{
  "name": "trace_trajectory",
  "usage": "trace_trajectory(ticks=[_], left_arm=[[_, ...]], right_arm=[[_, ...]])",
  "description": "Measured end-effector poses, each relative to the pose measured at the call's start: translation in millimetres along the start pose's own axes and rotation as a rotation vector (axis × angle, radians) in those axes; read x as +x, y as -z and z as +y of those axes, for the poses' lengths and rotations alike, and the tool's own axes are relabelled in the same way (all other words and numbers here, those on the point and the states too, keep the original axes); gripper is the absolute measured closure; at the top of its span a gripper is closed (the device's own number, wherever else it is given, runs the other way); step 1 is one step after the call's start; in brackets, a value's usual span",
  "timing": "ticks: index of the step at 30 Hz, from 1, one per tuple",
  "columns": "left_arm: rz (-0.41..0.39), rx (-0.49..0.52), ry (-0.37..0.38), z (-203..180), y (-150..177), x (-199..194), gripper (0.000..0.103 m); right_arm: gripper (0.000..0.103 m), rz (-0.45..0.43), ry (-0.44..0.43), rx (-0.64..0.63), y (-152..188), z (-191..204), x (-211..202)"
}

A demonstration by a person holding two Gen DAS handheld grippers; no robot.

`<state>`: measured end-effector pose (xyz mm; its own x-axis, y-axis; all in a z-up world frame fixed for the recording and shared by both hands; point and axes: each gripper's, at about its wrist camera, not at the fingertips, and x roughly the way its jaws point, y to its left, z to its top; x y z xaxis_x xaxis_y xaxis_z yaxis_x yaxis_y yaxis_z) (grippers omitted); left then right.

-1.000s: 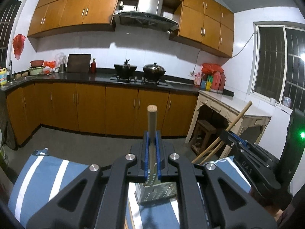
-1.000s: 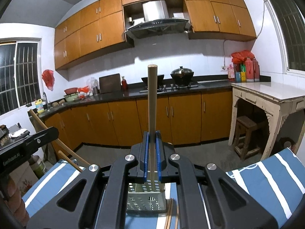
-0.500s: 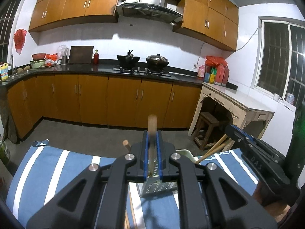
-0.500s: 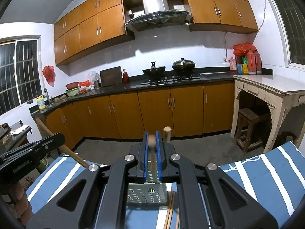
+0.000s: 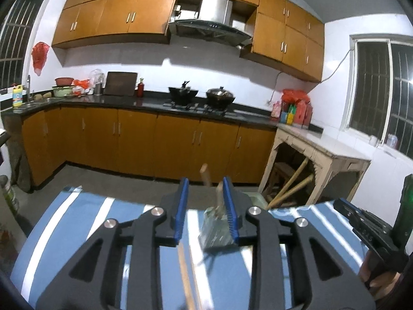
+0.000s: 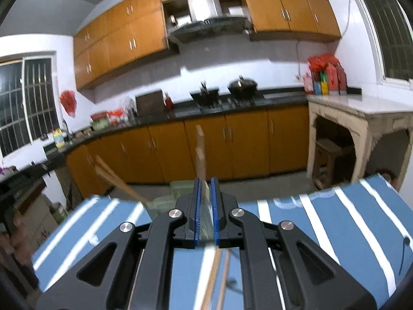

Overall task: Organize utensils
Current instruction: 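Open both tools and move them back over the loose chopsticks, then close the left tool on a wooden chopstick while the right tool grasps another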

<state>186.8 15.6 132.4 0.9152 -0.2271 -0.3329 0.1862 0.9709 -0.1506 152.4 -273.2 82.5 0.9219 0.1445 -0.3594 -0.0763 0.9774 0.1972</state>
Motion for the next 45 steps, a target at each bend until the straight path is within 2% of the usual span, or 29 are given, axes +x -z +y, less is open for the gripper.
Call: trace_trajectory(ticks=[3,8,13,15,16,17,22,25,27,29,33,39,45], left_arm=[[0.049,0.016,-0.03,6,28,2,0.073],[0.195,0.023,-0.086,25,86,32,0.073],[0.319,-0.02,-0.098,43,127,56,0.073],[0.352,-0.035,-0.087,45,139,60,0.073],[0.367,-0.039,-0.082,47,144,63,0.073],[0.376,-0.041,-0.076,48,146,65,0.073],[0.416,-0.051,-0.056,50,154,73,0.073],[0.432,-0.051,-0.042,45,157,77,0.073],[0.443,-0.048,-0.029,43,159,79,0.073],[0.46,-0.042,-0.02,40,163,84,0.074],[0.489,-0.027,-0.003,33,170,91,0.079],[0.528,0.006,-0.007,24,181,99,0.087],[0.538,0.039,-0.038,21,185,102,0.088]], right_arm=[[0.094,0.123,0.019,0.048,35,-15,22],[0.094,0.304,0.028,0.103,86,-25,58],[0.094,0.409,0.019,0.09,110,-17,80],[0.089,0.439,0.024,0.086,117,-15,87],[0.081,0.444,0.027,0.085,119,-15,88],[0.077,0.448,0.036,0.076,121,-14,91],[0.077,0.487,0.071,0.035,131,-15,102],[0.079,0.491,0.096,0.0,136,-13,102],[0.085,0.484,0.129,-0.047,137,-9,101],[0.095,0.479,0.146,-0.053,137,-12,99],[0.096,0.467,0.208,0.018,132,-33,99],[0.096,0.467,0.209,0.041,132,-44,96],[0.095,0.466,0.211,0.039,133,-43,97]])
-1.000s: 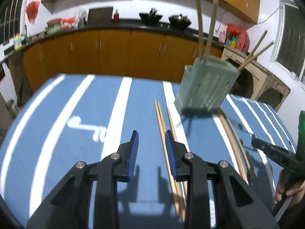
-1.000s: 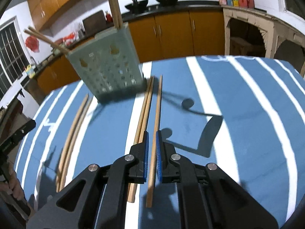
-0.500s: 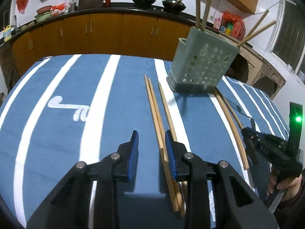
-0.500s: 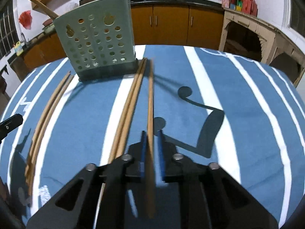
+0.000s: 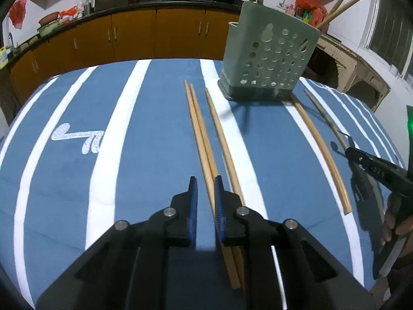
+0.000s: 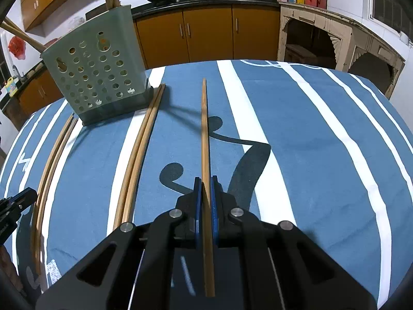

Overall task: Organize utensils
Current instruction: 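Close the left tool on a wooden chopstick while the right tool grasps another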

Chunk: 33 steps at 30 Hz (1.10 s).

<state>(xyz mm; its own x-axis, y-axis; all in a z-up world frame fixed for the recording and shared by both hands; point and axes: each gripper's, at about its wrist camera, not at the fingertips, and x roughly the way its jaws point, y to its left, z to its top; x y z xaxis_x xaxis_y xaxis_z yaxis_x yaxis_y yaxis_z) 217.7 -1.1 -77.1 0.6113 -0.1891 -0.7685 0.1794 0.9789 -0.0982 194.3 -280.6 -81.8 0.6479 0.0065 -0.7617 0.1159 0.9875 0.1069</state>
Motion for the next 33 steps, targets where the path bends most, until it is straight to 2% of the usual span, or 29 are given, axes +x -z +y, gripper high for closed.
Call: trace_trajectory(ticks=[9,12,19,33], left_arm=[[0.008,0.003,-0.035,1,0,3,0.089],[0.005,0.011,-0.065,1,-3,6,0.095],[-0.001,-0.067,-0.119,37,-13,9,0.095],[-0.002,-0.048,-0.079,44,-4,1,0.094]], right_arm=[[0.095,-0.002,-0.004,-0.007,2,5,-1],[0.095,-0.005,0.001,-0.022,2,6,-1],[0.095,-0.013,0.021,0.042,1,-12,-1],[0.095,-0.011,0.019,0.026,7,-10,-6]])
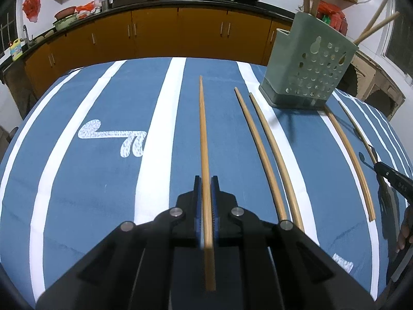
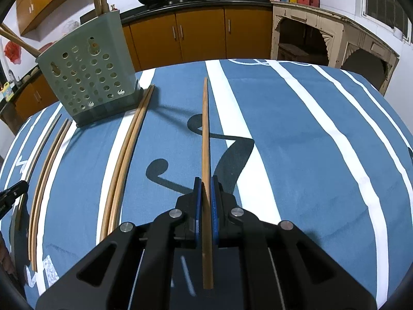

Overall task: Organize utensils
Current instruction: 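Close the left tool on a wooden chopstick while the right tool grasps another, then lift the left tool's chopstick upright over the holder while the right tool carries its own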

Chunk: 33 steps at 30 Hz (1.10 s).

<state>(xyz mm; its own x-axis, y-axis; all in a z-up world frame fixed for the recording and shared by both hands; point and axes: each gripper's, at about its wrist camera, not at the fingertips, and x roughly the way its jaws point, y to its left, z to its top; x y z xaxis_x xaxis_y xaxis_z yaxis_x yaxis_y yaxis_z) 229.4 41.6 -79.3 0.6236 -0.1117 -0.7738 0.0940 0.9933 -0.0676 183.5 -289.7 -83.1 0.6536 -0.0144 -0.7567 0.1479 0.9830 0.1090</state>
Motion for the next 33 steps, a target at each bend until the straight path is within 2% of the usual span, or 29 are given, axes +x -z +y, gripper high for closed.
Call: trace_trajectory(ticks=[15,18,24,33], left_arm=[[0.004,0.025,-0.009,-4,8,-5,0.095],[0.008,0.025,-0.005,-3,7,-9,0.096],[-0.046,0.021,-0.005,-1,1,-28,0.096],[-0.194,-0.019,0.024,6,-21,-73,0.096]], right_arm=[[0.095,0.003,-0.037,0.021,10,-6,-10],[0.095,-0.025,-0.051,0.031,8,-10,-19],[0.095,-0.083,-0.061,0.045,-1,-17,-38],[0.096,-0.196,-0.077,0.056,-19,-22,-67]])
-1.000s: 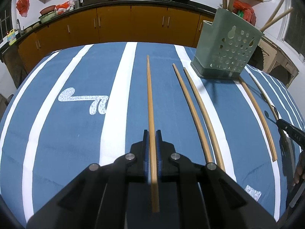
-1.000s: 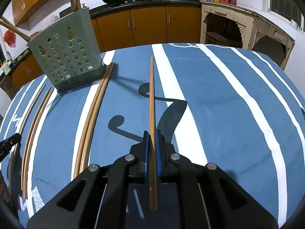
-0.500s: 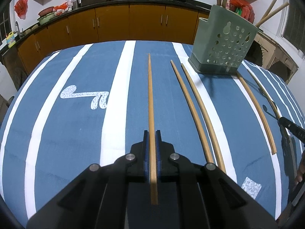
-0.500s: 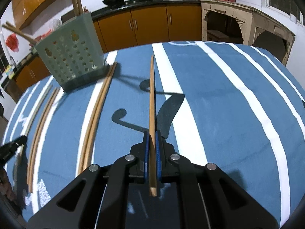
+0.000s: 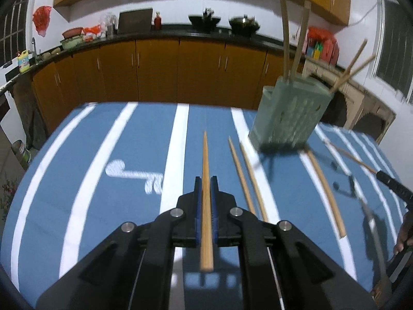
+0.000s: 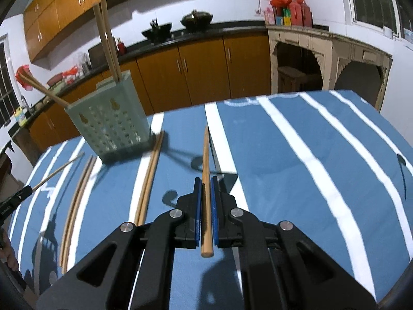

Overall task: Organize utensils
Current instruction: 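Lift the left tool's chopstick upright over the holder while the right tool carries its own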

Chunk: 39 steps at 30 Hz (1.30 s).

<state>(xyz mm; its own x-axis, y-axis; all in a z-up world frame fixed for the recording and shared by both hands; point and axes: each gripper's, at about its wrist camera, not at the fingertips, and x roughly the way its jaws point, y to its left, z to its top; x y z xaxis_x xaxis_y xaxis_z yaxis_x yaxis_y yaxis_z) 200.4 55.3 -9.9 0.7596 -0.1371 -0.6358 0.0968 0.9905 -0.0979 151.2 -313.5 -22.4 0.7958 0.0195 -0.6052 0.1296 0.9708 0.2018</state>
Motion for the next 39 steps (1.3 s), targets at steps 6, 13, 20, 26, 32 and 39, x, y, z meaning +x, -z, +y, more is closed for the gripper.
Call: trace_trajectory(ticks=[6,13,20,26,32,39], left_arm=[[-0.106,-0.031,0.028,4,-21,-26,0.096],[-0.171,-0.056,0.036,5,-38,-42,0.096],[-0.178,-0.058,0.036,3,-43,-42,0.096],[-0.231,-0.029,0.058,-5,-63,-60,0.096],[-0.28,0.001,0.109,-22,-82,-83,0.096],[-0.357,0.033,0.161,-52,-105,-105,0.096]], right_arm=[[0.096,-0.078,-0.022,0.002,-15,3,-17],[0.095,-0.112,-0.031,0.008,-22,3,-24],[0.096,-0.134,-0.048,0.003,-30,7,-30],[0.096,-0.201,-0.09,-0.009,-56,18,-47],[0.096,-0.262,-0.16,-0.032,-79,35,-71],[0.096,-0.359,-0.246,-0.066,-105,64,-97]])
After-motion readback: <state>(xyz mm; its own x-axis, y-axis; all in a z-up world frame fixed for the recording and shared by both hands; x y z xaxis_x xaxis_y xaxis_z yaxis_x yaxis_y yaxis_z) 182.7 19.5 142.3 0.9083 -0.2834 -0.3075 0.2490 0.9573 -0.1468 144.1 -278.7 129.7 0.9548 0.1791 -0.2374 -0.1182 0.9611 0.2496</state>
